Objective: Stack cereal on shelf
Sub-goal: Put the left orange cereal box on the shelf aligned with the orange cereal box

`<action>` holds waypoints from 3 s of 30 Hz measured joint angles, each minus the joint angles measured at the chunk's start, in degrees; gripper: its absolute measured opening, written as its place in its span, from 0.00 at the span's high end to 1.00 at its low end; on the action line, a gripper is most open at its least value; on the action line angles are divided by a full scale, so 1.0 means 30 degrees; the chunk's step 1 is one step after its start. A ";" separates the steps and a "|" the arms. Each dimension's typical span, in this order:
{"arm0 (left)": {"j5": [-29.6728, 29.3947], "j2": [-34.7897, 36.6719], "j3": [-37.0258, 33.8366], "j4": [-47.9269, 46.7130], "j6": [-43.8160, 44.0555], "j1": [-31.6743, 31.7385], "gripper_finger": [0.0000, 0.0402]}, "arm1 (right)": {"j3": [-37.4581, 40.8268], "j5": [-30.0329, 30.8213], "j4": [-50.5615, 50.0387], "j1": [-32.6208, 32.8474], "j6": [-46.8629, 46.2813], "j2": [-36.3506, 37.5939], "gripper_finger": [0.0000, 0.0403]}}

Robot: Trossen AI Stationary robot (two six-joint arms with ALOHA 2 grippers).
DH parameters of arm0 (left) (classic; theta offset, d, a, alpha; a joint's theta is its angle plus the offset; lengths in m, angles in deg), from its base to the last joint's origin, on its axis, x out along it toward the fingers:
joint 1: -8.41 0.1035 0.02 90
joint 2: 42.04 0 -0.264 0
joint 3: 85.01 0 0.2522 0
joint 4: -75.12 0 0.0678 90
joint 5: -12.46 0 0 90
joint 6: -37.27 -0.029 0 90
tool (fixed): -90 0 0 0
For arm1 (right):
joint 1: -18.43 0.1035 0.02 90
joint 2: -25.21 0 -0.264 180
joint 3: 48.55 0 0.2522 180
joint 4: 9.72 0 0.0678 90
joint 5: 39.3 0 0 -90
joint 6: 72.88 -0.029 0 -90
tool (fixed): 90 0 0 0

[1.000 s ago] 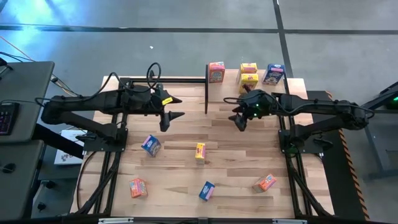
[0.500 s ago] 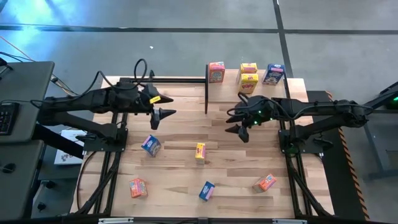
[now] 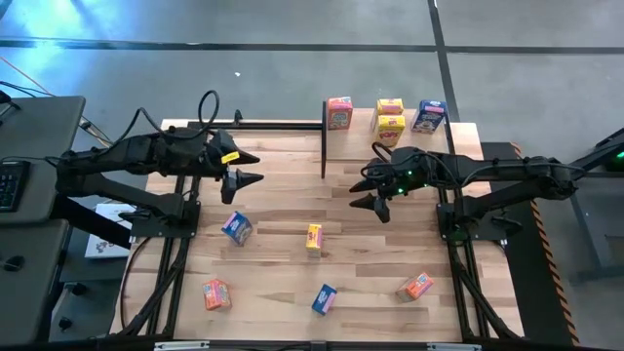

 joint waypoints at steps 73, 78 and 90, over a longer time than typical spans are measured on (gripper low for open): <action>-0.1132 -0.3593 0.0220 -0.7217 2.2037 -1.0568 0.37 | 0.0000 0.0637 0.0632 -0.0024 0.2980 0.2667 0.46; -0.1094 -0.3778 0.0230 -0.7502 2.4769 -1.1185 0.37 | 0.0000 0.0634 0.0577 -0.0022 0.2986 0.2667 0.46; 0.1032 -0.4949 0.0234 -0.9707 2.9597 -1.2071 0.37 | 0.0000 0.0634 0.0328 -0.0022 0.2984 0.2667 0.46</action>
